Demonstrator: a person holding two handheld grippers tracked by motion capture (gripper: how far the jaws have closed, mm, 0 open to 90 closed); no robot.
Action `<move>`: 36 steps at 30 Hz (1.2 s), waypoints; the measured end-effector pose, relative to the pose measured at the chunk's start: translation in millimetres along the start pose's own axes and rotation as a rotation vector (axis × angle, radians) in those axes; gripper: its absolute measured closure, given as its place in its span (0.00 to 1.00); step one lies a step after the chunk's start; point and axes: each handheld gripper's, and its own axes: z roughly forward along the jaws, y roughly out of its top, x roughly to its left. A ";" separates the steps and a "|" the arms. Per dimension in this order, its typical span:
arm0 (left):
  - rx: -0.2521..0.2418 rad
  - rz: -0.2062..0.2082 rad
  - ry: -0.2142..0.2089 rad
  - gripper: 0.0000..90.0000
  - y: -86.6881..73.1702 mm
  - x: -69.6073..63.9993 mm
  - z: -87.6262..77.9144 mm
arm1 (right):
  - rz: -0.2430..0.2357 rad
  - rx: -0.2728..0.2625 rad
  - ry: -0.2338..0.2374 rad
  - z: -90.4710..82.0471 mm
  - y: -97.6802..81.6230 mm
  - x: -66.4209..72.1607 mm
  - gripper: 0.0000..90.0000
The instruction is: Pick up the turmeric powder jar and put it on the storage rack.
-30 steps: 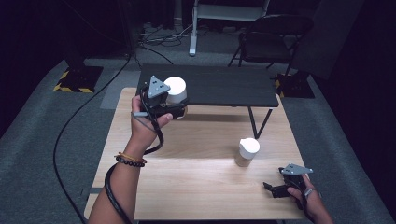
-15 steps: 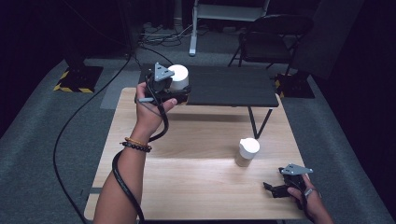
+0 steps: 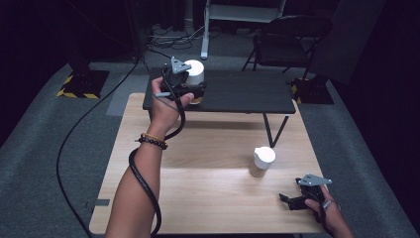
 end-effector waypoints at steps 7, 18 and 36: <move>0.020 -0.016 0.036 0.34 2.4 3.3 17.0 | 0.001 0.000 0.000 0.0 0.0 0.0 0.00; 0.054 -0.009 0.054 0.34 2.7 3.1 30.7 | 0.001 0.000 0.000 0.0 0.0 0.0 0.00; 0.044 -0.035 0.094 0.33 -5.8 -2.5 39.0 | 0.001 0.000 0.000 -0.1 0.0 0.0 0.00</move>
